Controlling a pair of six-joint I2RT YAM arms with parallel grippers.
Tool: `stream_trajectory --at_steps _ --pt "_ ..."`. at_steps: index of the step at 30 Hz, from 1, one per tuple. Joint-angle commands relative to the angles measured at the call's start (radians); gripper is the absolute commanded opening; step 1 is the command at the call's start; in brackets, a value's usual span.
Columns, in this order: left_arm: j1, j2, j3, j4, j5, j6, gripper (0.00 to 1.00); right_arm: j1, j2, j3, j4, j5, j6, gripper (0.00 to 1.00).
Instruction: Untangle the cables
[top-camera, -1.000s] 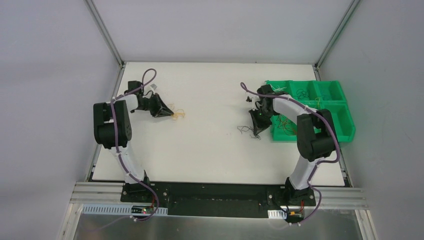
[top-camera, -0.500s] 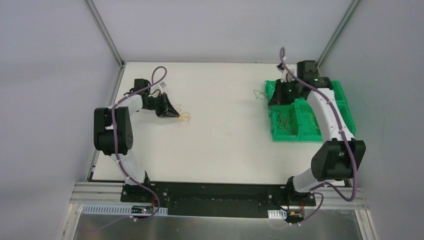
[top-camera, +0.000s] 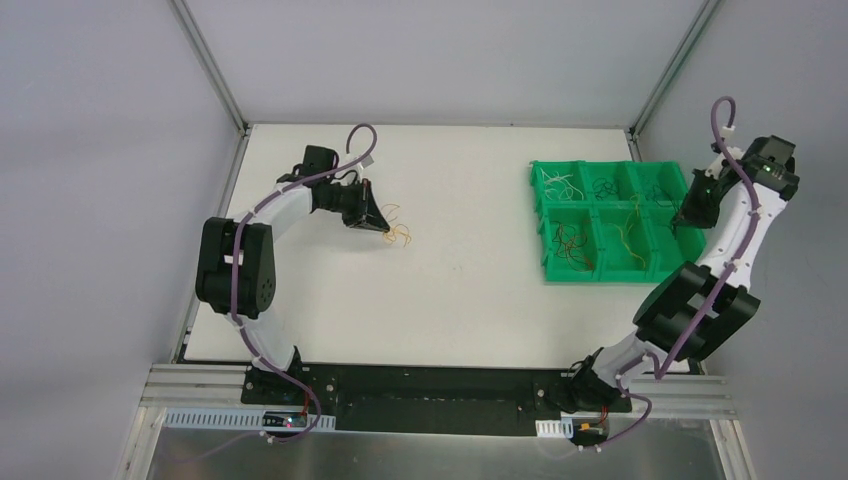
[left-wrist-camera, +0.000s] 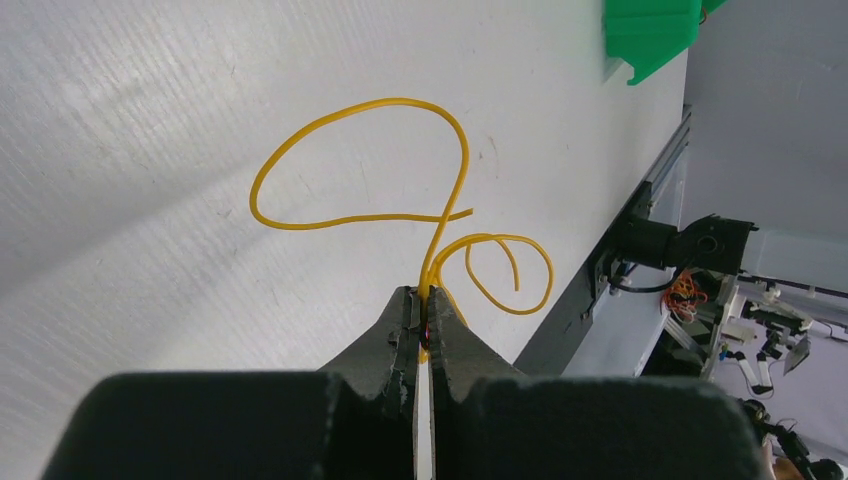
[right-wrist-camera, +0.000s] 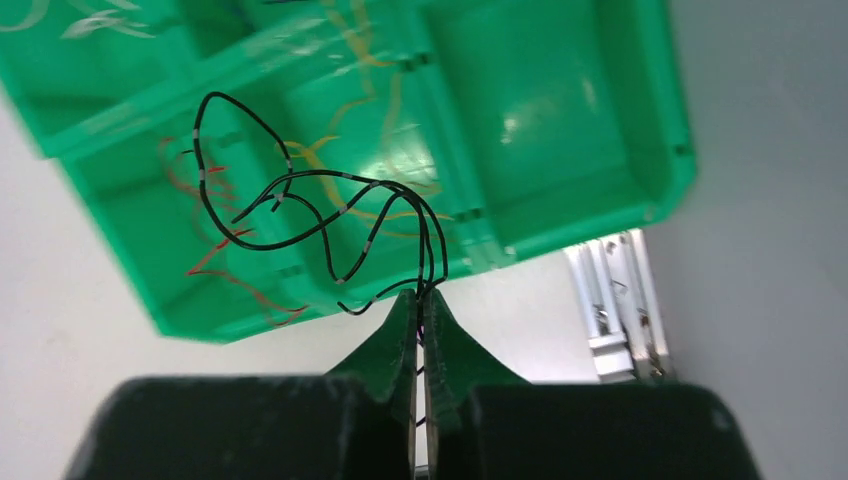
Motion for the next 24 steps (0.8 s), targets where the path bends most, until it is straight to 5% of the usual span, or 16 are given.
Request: stream_trajectory --at_steps 1,8,11,13,17,24 --pt "-0.007 0.009 0.058 -0.008 0.031 0.018 0.00 -0.061 0.082 0.023 0.048 0.219 -0.052 0.00" --pt "-0.009 0.029 0.127 -0.037 0.038 0.021 0.00 -0.079 0.220 0.035 0.134 0.326 -0.065 0.06" --pt "-0.013 0.033 0.152 -0.049 0.036 0.022 0.00 -0.077 0.250 0.053 0.138 0.332 -0.056 0.37" --pt "-0.019 0.032 0.166 -0.053 0.035 0.026 0.00 -0.075 0.242 0.067 0.134 0.305 -0.045 0.47" --pt "-0.042 0.034 0.193 -0.056 0.038 0.031 0.00 -0.043 0.182 0.110 0.070 0.155 -0.035 0.55" --pt "-0.145 0.034 0.322 -0.050 0.143 -0.029 0.00 0.146 -0.059 0.064 0.019 -0.384 0.085 0.76"
